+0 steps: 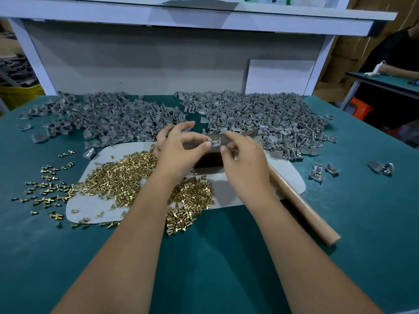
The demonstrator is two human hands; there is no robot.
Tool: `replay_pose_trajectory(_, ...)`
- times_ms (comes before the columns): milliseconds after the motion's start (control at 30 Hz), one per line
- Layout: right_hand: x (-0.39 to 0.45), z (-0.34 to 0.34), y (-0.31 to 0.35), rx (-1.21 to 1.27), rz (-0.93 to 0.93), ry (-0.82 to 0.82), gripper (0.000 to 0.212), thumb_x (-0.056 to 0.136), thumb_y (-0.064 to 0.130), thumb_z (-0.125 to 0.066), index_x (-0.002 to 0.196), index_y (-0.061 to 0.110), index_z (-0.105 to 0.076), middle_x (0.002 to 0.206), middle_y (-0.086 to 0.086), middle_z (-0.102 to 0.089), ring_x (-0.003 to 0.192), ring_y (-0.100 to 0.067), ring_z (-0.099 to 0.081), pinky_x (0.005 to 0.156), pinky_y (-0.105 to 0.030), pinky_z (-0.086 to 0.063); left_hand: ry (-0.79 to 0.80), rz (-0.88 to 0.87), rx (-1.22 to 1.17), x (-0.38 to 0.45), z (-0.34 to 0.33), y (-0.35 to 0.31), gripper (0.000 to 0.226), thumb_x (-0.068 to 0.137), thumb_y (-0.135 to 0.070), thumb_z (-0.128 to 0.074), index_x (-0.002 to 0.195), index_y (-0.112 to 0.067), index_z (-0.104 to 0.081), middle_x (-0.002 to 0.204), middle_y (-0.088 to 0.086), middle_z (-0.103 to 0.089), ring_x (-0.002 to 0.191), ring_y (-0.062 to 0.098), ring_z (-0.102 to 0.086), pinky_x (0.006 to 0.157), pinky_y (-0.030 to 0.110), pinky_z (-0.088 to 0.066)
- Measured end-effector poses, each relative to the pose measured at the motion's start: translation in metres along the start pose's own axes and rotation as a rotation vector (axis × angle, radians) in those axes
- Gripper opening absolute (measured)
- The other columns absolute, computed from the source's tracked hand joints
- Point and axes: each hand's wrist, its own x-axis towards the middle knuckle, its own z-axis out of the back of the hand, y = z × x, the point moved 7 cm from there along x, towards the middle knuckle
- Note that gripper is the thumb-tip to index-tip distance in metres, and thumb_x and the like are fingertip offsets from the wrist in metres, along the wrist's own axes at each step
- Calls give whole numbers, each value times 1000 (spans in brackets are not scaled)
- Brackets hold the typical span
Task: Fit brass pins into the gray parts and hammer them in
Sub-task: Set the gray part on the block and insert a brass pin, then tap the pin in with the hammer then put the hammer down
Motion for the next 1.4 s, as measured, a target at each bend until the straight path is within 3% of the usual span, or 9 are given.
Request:
replay_pose_trajectory(167,2,-13,0,237,-97,78,30,91,18,-61,121,21,-65,106,7,-67,98,-8,-59,87,-26,-48,37,5,-22,0,-1,-1,20,83,-38,-74,72,-52,-65,136,-27,-48,142,12,-15,118,52,-11)
replay_pose_trajectory(300,8,-17,-6,339,-161,129,27,88,12,-65,114,20,-68,83,14,-63,77,2,-57,72,-14,-47,49,29,-53,2,-2,0,19,85,-33,-73,74,-47,-67,134,-29,-47,143,12,-15,118,53,-10)
replay_pose_trajectory(567,25,-20,-10,336,-178,184,20,84,11,-69,93,29,-67,75,10,-62,73,-7,-59,68,-23,-47,14,61,-74,5,-1,2,13,89,-34,-68,82,-45,-68,136,-24,-52,141,9,-17,118,49,-10)
replay_pose_trajectory(667,50,-11,-14,304,-235,74,29,86,14,-68,114,22,-65,84,12,-63,79,-5,-59,72,-24,-45,-39,117,-108,7,2,8,11,92,-33,-65,86,-42,-68,129,-24,-57,139,10,-21,118,50,-13)
replay_pose_trajectory(833,57,-17,-21,151,-333,-44,74,93,26,-57,151,32,-12,134,8,-46,111,-17,-54,93,-40,-46,-44,124,-96,10,0,16,15,93,-29,-63,86,-40,-71,114,-22,-60,134,15,-32,116,50,-21)
replay_pose_trajectory(933,37,-34,-11,-101,-181,-21,66,91,26,-58,148,27,-24,146,2,-38,134,-20,-31,110,-40,-29,-13,121,-89,13,-5,21,15,93,-23,-62,93,-34,-73,115,-14,-64,129,22,-44,112,50,-31)
replay_pose_trajectory(1133,14,-29,47,-169,340,-144,36,84,7,-57,120,9,-60,114,-7,-59,107,-24,-51,94,-34,-40,-92,162,-93,16,7,31,31,94,-4,-48,100,-24,-71,118,-3,-65,112,15,-57,102,40,-47)
replay_pose_trajectory(1267,-11,-54,77,-132,566,158,17,80,6,-52,85,5,-68,83,-7,-65,80,-25,-59,67,-36,-52,-314,257,-236,15,41,49,38,95,2,-44,103,-26,-68,107,-5,-68,45,-7,-50,44,11,-42)
replay_pose_trajectory(1400,-27,-88,89,-242,638,448,13,82,15,-50,85,10,-62,86,-3,-59,89,-23,-54,66,-32,-44,-425,313,-224,21,65,67,38,94,4,-42,112,-16,-70,111,-5,-66,44,-16,-48,44,2,-37)
